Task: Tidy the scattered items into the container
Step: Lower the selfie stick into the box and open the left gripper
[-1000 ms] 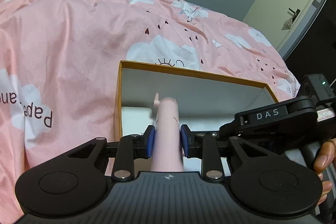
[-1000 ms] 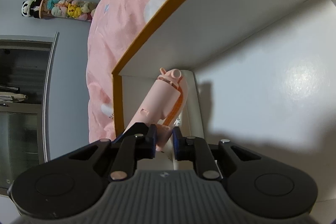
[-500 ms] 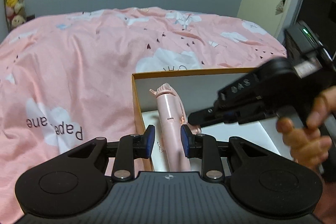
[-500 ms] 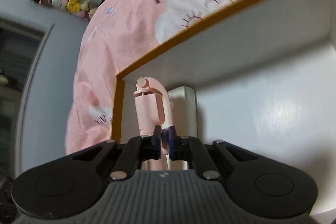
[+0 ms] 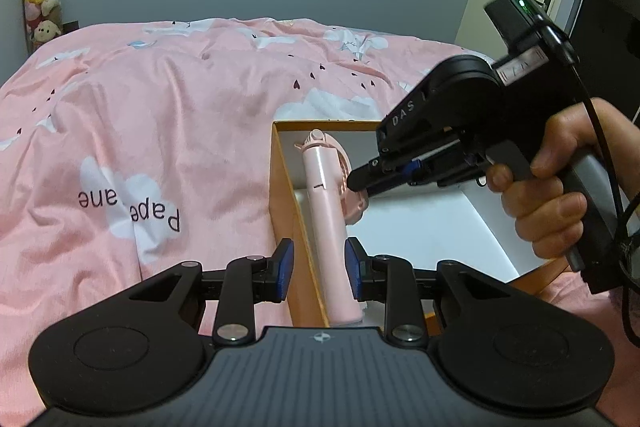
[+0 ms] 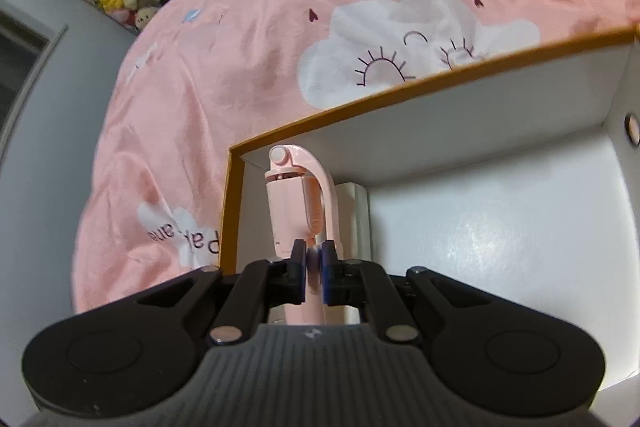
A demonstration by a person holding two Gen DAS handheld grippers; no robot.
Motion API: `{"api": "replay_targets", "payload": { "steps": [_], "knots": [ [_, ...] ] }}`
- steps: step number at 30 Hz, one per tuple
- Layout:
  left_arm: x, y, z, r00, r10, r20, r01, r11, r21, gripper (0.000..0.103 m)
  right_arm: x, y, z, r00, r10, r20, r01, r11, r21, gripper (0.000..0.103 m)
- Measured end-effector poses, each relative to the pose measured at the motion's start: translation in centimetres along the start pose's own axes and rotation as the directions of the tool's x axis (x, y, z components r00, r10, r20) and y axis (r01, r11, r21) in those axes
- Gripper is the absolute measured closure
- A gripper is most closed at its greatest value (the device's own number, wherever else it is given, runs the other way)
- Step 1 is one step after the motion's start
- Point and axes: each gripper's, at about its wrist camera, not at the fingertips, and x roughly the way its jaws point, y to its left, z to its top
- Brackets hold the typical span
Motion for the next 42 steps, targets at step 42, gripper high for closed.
{"api": "replay_targets", "payload": {
  "steps": [42],
  "knots": [
    [-0.2, 1.4, -1.3, 0.999, -0.054, -0.006, 0.053, 0.996, -0.068, 0.071, 0.3, 0.0, -2.5, 0.978, -0.192, -0.081, 0.177, 0.97, -0.168, 0.074]
  ]
}}
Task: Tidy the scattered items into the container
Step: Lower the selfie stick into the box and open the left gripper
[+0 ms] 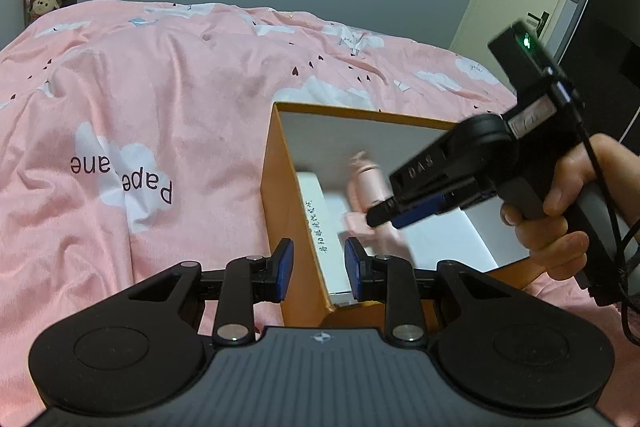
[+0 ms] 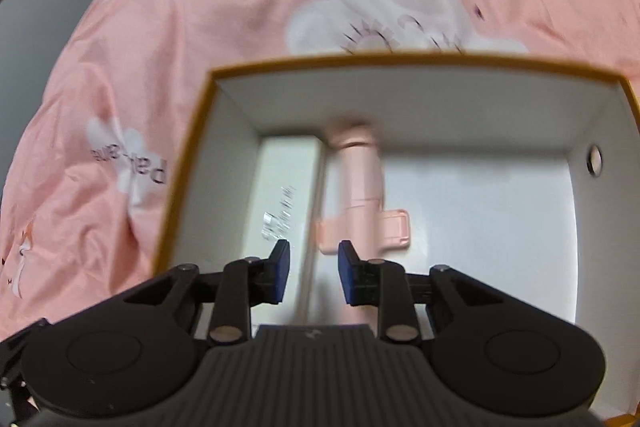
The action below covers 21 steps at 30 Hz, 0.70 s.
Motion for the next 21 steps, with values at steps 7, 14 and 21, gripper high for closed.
{"api": "replay_targets", "payload": {
  "steps": [7, 14, 21],
  "knots": [
    [0.2, -0.1, -0.1, 1.0, 0.01, -0.011, -0.01, 1.0, 0.001, 0.071, 0.3, -2.6, -0.2, 0.999, -0.039, -0.004, 0.039, 0.999, 0.02, 0.07],
    [0.3, -0.4, 0.2, 1.0, 0.008, -0.013, -0.008, 1.0, 0.003, 0.071, 1.6, -3.5, 0.8, 0.998, -0.047, -0.041, 0.049, 0.998, 0.049, 0.066],
    [0.4, -0.3, 0.9, 1.0, 0.01, -0.016, -0.009, 1.0, 0.02, 0.071, 2.5, -4.0, 2.8, 0.998, -0.022, -0.054, 0.027, 0.996, 0.089, 0.066]
  ]
}}
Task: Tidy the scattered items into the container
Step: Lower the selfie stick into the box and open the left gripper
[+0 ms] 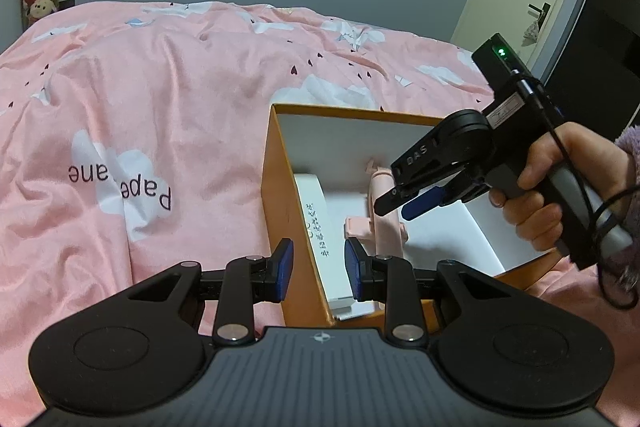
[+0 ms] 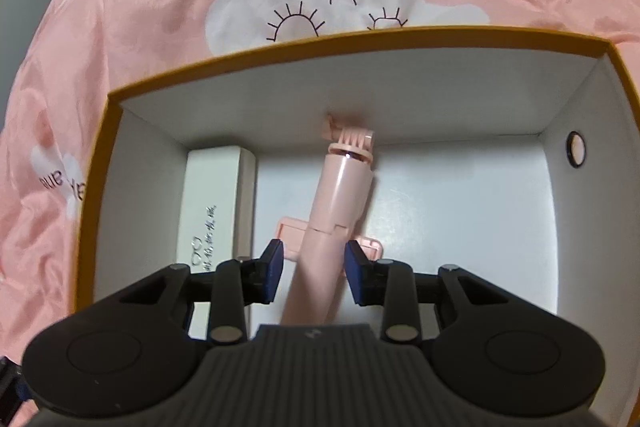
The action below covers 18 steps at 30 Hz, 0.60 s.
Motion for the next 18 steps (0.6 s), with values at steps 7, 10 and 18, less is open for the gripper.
{"api": "replay_targets", "payload": {
  "steps": [7, 10, 18],
  "knots": [
    [0.1, 0.1, 0.6, 1.0, 0.005, 0.02, -0.005, 1.0, -0.001, 0.071, -0.7, -2.8, 0.6, 0.999, -0.037, -0.015, 0.037, 0.999, -0.008, 0.067],
    [0.2, 0.2, 0.5, 1.0, 0.013, 0.01, -0.013, 1.0, -0.009, 0.071, 0.7, -4.3, 0.7, 0.998, -0.032, -0.058, 0.034, 0.999, 0.027, 0.066],
    [0.2, 0.6, 1.0, 1.0, 0.015, 0.016, -0.015, 0.999, -0.038, 0.071, 3.8, -5.9, 1.5, 0.985, 0.119, -0.122, -0.099, 0.983, 0.157, 0.063]
  ]
}}
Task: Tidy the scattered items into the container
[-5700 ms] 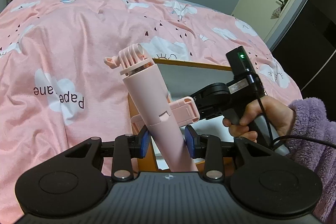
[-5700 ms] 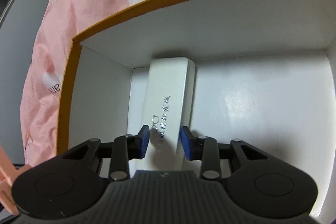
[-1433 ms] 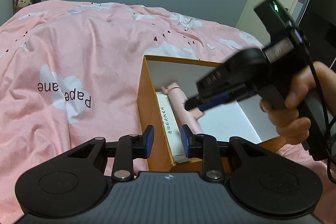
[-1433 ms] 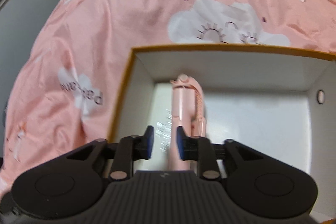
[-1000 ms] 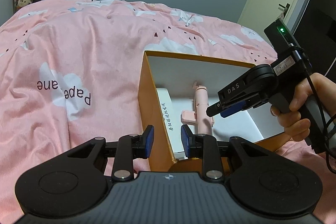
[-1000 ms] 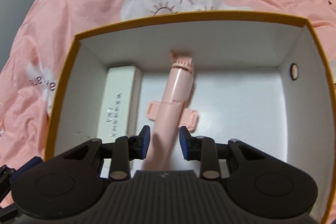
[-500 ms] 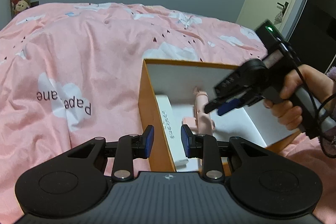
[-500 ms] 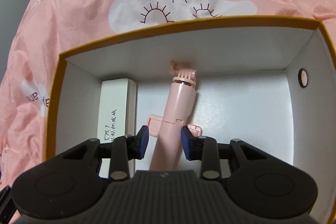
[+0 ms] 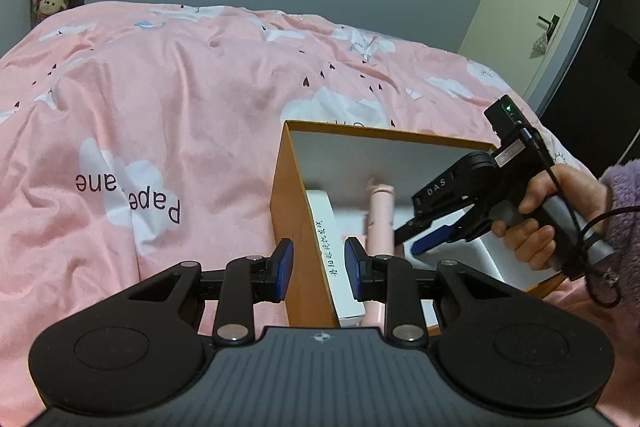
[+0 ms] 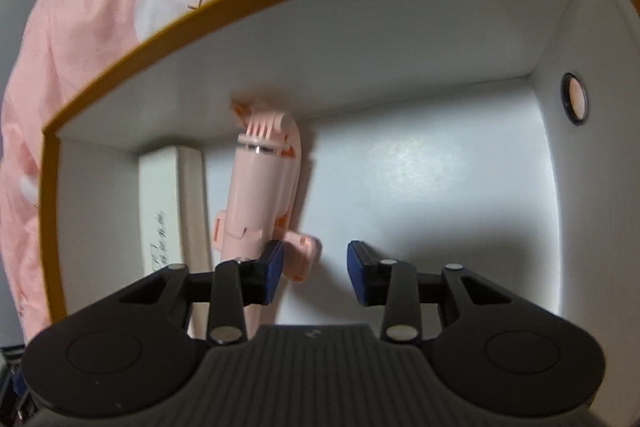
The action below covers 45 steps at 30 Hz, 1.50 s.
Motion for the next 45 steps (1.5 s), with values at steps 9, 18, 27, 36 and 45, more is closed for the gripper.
{"api": "replay_targets", "payload": {
  "steps": [9, 18, 27, 36, 45],
  "knots": [
    [0.5, -0.5, -0.3, 1.0, -0.002, -0.011, 0.002, 1.0, 0.011, 0.071, 0.3, -0.5, -1.1, 0.99, 0.134, 0.039, -0.134, 0.991, 0.0, 0.084],
    [0.0, -0.6, -0.1, 1.0, -0.004, 0.017, 0.004, 1.0, -0.003, 0.071, -1.3, 2.8, -1.5, 0.978, 0.2, 0.061, -0.191, 0.974, -0.118, 0.086],
    [-0.5, -0.2, -0.1, 1.0, -0.002, 0.025, 0.002, 1.0, -0.008, 0.071, -2.0, 5.2, -2.5, 0.988, 0.074, 0.135, -0.05, 0.984, -0.171, 0.092],
    [-1.5, 0.2, -0.8, 0.999, -0.025, 0.043, 0.026, 0.999, -0.026, 0.071, -5.0, 8.6, -3.0, 0.989, 0.023, 0.147, 0.004, 0.983, -0.183, 0.096],
    [-2.7, 1.5, -1.2, 0.995, -0.049, 0.082, 0.055, 0.996, -0.066, 0.071, -5.1, 12.8, -2.9, 0.988, -0.102, 0.115, 0.124, 0.973, -0.195, 0.096]
  ]
}}
